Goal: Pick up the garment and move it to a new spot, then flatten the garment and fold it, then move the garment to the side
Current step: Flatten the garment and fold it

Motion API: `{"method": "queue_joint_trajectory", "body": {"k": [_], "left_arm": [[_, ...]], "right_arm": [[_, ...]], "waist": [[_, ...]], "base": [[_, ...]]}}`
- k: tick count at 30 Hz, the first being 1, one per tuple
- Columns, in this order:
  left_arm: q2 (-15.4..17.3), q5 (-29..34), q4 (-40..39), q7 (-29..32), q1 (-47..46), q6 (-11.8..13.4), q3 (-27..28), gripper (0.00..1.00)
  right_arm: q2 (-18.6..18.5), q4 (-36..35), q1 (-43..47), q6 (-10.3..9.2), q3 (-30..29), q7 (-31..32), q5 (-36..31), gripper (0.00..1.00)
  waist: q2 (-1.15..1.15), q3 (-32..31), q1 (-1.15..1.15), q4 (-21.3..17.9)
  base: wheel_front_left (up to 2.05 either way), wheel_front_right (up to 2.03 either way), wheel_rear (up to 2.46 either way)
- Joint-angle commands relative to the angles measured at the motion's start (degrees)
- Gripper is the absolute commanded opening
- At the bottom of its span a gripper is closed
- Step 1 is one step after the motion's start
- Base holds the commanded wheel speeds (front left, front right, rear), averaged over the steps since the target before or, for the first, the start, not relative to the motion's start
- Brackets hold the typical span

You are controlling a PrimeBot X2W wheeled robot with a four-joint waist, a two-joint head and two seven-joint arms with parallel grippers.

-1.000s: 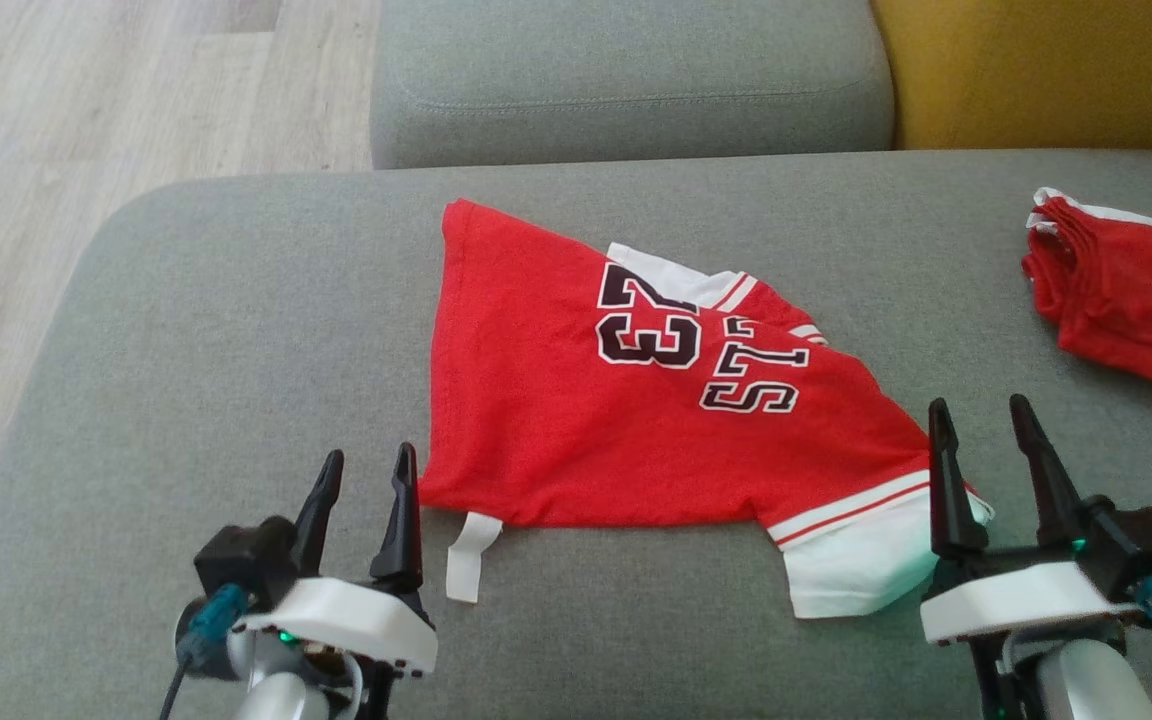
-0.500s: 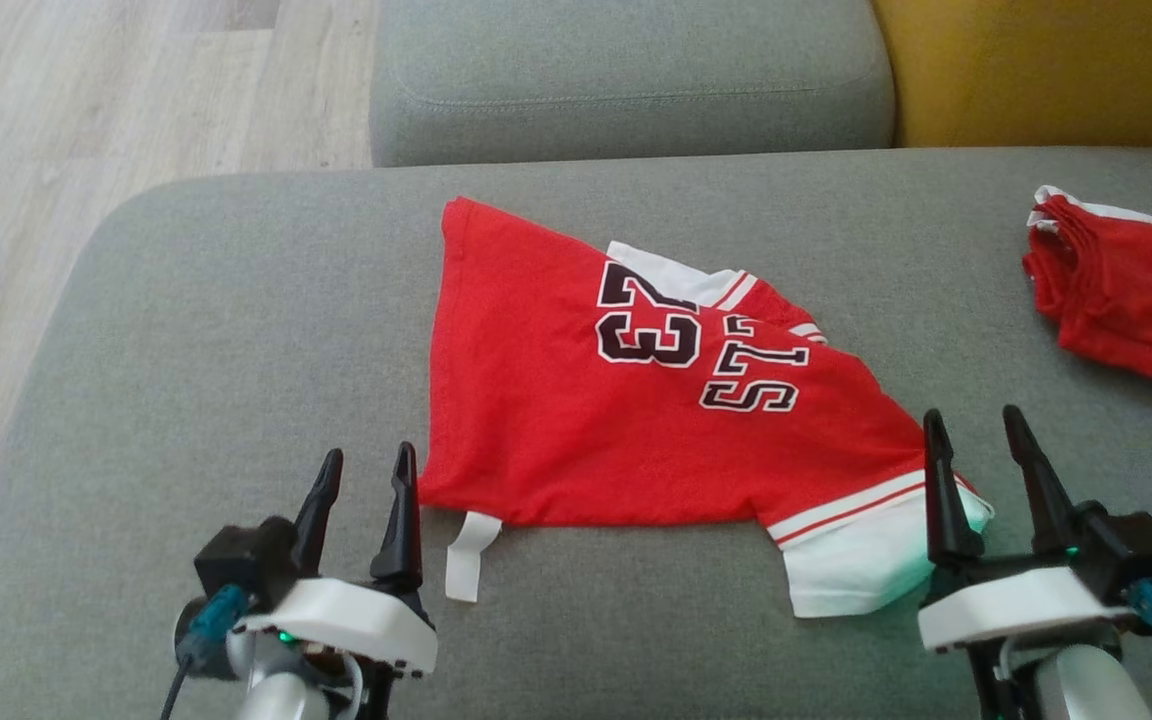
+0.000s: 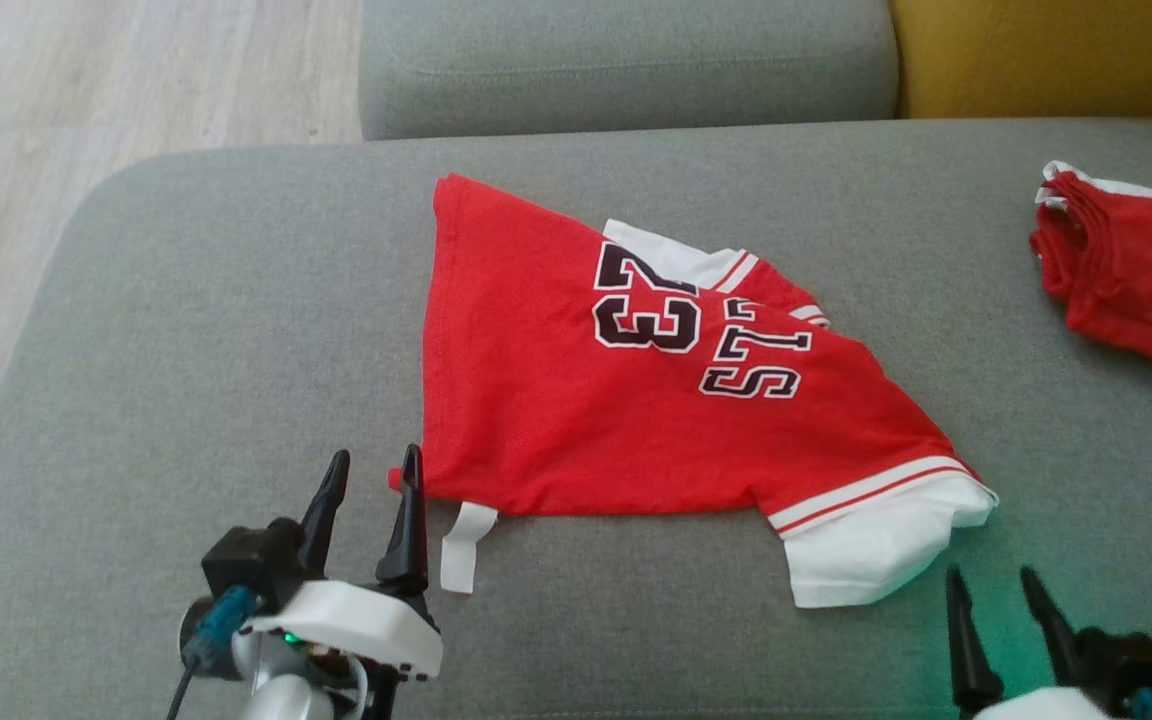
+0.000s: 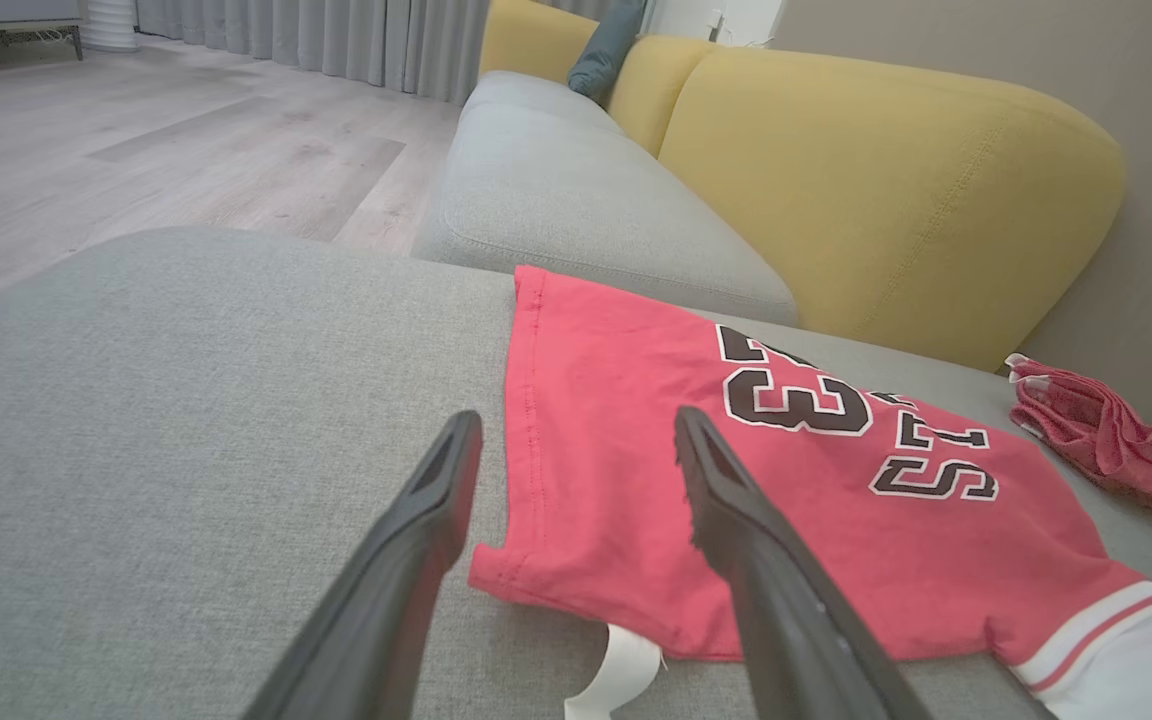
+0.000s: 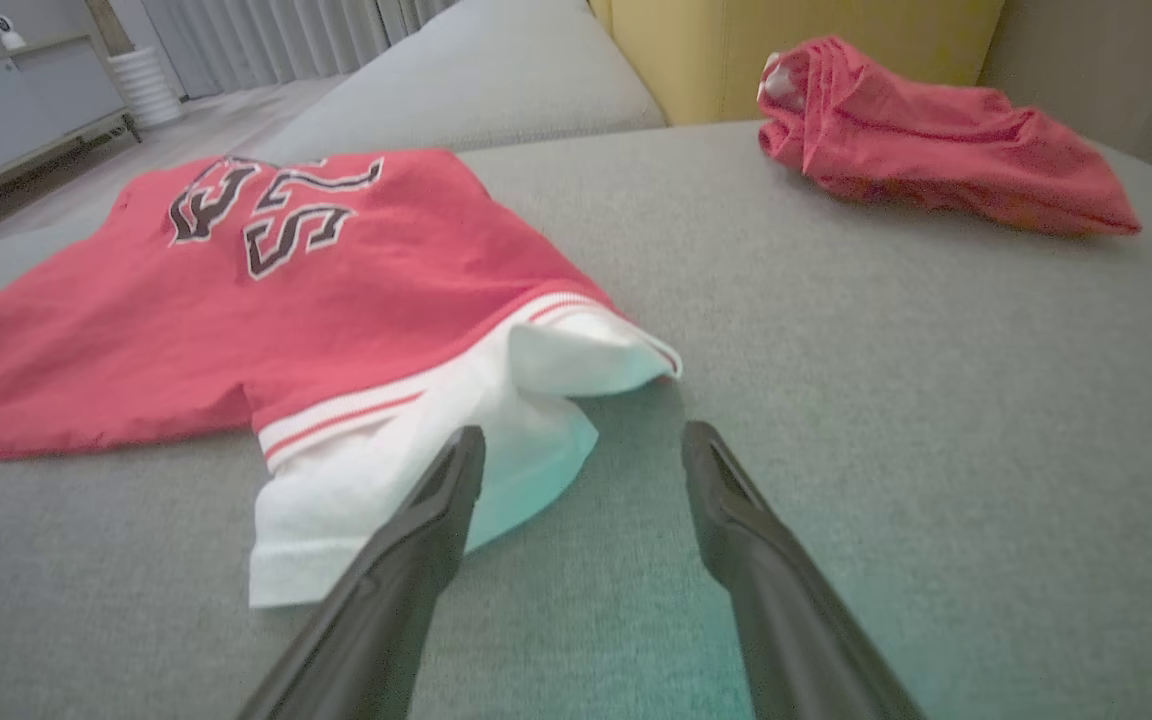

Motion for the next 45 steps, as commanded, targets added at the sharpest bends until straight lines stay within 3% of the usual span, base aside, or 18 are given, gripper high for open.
{"method": "queue_joint_trajectory", "body": {"k": [1,16,30,31,32,33,34,35,40,45], "left_arm": [[-0.2,0.73,-1.75,-0.72,-1.22,-0.02,1.43,1.0],[-0.26,1.35,-1.24,-0.72,-1.91,-0.4,0.85,1.0],[-0.29,1.48,-1.31,-0.72,-2.13,-0.25,1.17,1.0],[-0.29,1.47,-1.27,-0.72,-2.14,-0.23,1.21,1.0],[-0.29,1.47,-1.22,-0.72,-2.17,-0.23,1.23,1.0],[-0.29,1.47,-1.16,-0.72,-2.21,-0.24,1.23,1.0],[-0.3,1.47,-1.1,-0.72,-2.24,-0.27,1.21,1.0],[-0.3,1.48,-1.03,-0.72,-2.26,-0.31,1.2,1.0],[-0.3,1.45,-0.95,-0.72,-1.92,-0.17,1.65,1.0],[-0.31,0.87,-0.09,-0.72,-1.11,-0.39,1.64,1.0]], "right_arm": [[-0.33,-1.31,-1.13,0.37,1.46,0.37,0.45,1.0],[-0.33,10.84,-10.08,0.37,-0.59,-1.08,0.02,1.0],[-0.33,24.05,-18.72,0.37,2.89,-2.96,3.31,1.0],[-0.33,24.89,-19.3,0.37,3.23,-3.04,3.26,0.8],[-0.33,25.76,-19.86,0.37,3.64,-3.1,3.11,0.49],[-0.33,26.54,-20.38,0.37,3.89,-3.19,3.07,0.37],[-0.33,27.25,-20.83,0.37,3.95,-3.29,2.91,0.12],[-0.33,27.83,-21.18,0.37,3.93,-3.39,2.75,0.0],[-0.33,27.45,-20.85,0.37,2.3,-4.02,2.01,0.0],[-0.33,19.78,-17.12,0.37,-2.01,-4.36,0.03,0.0]], "waist": [[0.0,0.49,0.0,-0.11],[0.0,3.28,0.0,1.54],[0.0,4.39,0.0,2.88],[0.0,4.44,0.0,2.79],[0.0,4.47,0.0,2.71],[0.0,4.48,0.0,2.64],[0.0,4.46,0.0,2.6],[0.0,4.41,0.0,2.55],[0.0,3.78,0.0,1.71],[0.0,2.79,0.0,-0.42]], "base": [[0.0,0.0,0.0],[0.0,0.0,0.0],[0.0,0.0,0.0],[0.0,0.0,0.0],[0.0,0.0,0.0],[0.0,0.0,0.0],[0.0,0.0,0.0],[0.0,0.0,0.0],[0.0,0.0,0.0],[0.0,0.0,0.0]]}}
